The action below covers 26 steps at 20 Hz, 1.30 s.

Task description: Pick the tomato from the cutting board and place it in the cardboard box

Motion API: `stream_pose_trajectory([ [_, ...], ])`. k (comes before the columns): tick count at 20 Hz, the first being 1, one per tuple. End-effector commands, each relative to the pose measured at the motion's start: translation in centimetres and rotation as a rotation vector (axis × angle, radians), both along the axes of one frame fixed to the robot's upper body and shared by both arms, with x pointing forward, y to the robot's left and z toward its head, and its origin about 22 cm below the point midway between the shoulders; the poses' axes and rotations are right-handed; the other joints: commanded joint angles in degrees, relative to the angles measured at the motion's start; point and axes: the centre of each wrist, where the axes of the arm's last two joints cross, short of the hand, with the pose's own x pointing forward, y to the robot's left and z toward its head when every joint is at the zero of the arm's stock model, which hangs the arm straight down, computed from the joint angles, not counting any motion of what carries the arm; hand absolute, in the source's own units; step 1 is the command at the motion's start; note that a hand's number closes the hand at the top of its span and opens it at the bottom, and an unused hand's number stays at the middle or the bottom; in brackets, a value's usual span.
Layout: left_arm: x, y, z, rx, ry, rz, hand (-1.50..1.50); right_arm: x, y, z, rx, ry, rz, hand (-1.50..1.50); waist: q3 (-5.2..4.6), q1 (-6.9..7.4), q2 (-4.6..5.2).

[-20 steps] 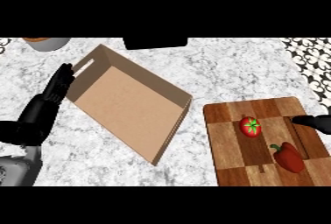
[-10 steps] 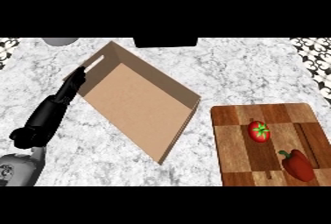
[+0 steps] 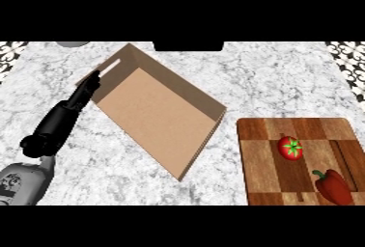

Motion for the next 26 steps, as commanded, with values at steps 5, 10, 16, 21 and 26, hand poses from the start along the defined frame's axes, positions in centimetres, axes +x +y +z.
stream_pose_trajectory([
  [5,0.5,0.0,-0.3,-0.002,-0.008,-0.012,0.00,-0.8,7.1,0.3,-0.227,0.156,-0.038,-1.50,0.03,0.82,0.06],
  [10,-0.3,-1.0,0.0,0.000,-0.002,-0.024,0.00,-0.8,10.9,-0.2,-0.282,0.240,-0.070,-1.50,0.07,1.11,-0.03],
  [16,-1.4,-0.4,-2.5,-0.005,0.002,-0.012,0.00,1.3,12.5,-1.8,-0.255,0.308,-0.115,-1.50,0.11,0.73,0.01],
  [21,-0.8,0.1,0.0,-0.002,0.009,0.011,0.00,0.2,13.1,-5.0,-0.313,0.294,-0.154,-1.50,0.15,0.32,-0.10],
  [26,0.0,-0.7,-1.3,0.004,-0.007,-0.011,0.00,1.2,14.4,-6.3,-0.311,0.247,-0.174,-1.50,0.14,0.20,-0.04],
])
